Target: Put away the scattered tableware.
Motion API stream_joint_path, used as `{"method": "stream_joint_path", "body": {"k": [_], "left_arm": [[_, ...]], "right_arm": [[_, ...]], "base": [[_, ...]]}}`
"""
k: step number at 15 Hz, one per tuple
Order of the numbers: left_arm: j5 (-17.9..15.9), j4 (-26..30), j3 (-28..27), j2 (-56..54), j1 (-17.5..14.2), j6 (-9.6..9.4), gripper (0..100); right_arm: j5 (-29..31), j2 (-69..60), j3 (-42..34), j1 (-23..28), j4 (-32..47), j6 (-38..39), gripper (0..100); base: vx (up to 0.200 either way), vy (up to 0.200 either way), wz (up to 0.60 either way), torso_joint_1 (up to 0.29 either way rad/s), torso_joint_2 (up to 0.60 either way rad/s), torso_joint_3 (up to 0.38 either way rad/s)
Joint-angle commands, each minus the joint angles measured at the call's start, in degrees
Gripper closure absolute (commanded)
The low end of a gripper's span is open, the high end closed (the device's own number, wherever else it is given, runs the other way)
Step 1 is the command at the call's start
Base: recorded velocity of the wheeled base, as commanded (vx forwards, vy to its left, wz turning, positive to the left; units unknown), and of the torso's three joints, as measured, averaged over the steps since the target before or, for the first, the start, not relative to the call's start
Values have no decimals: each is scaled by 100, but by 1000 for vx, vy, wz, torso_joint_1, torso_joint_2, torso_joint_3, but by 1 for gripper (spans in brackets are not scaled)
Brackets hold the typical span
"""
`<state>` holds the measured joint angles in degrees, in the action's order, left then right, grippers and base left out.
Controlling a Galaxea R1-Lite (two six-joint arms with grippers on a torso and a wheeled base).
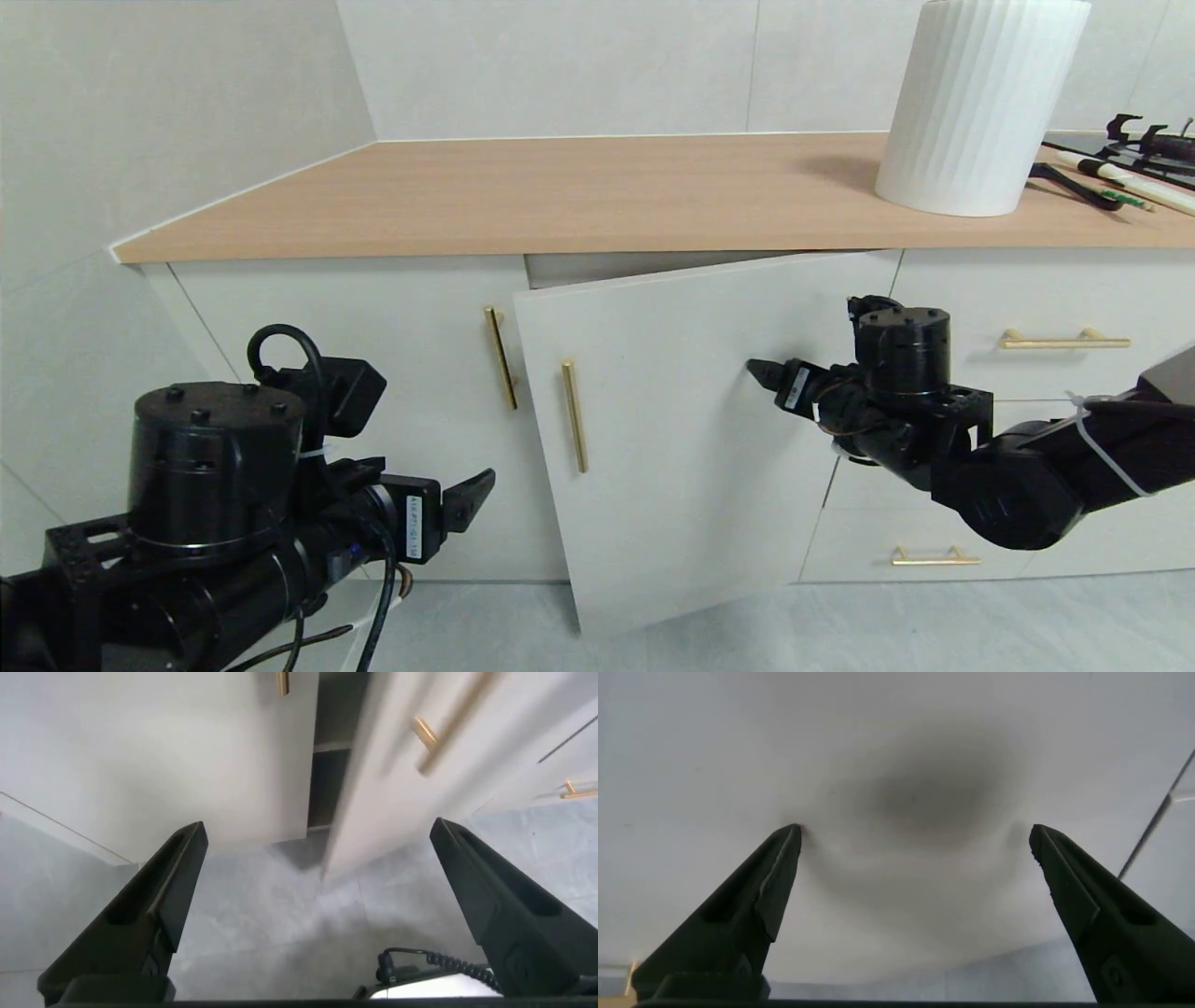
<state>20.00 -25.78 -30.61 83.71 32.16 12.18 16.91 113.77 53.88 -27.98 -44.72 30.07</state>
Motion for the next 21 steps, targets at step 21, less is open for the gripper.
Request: {"method": "stream_joint_path", "body": {"k": [21], "left_arm": [[-5, 3, 11, 66, 1, 4, 0]], "right_arm": [[911, 699, 852, 152, -231, 95, 0]], "base": [[0, 0, 0, 0, 0, 0]]}}
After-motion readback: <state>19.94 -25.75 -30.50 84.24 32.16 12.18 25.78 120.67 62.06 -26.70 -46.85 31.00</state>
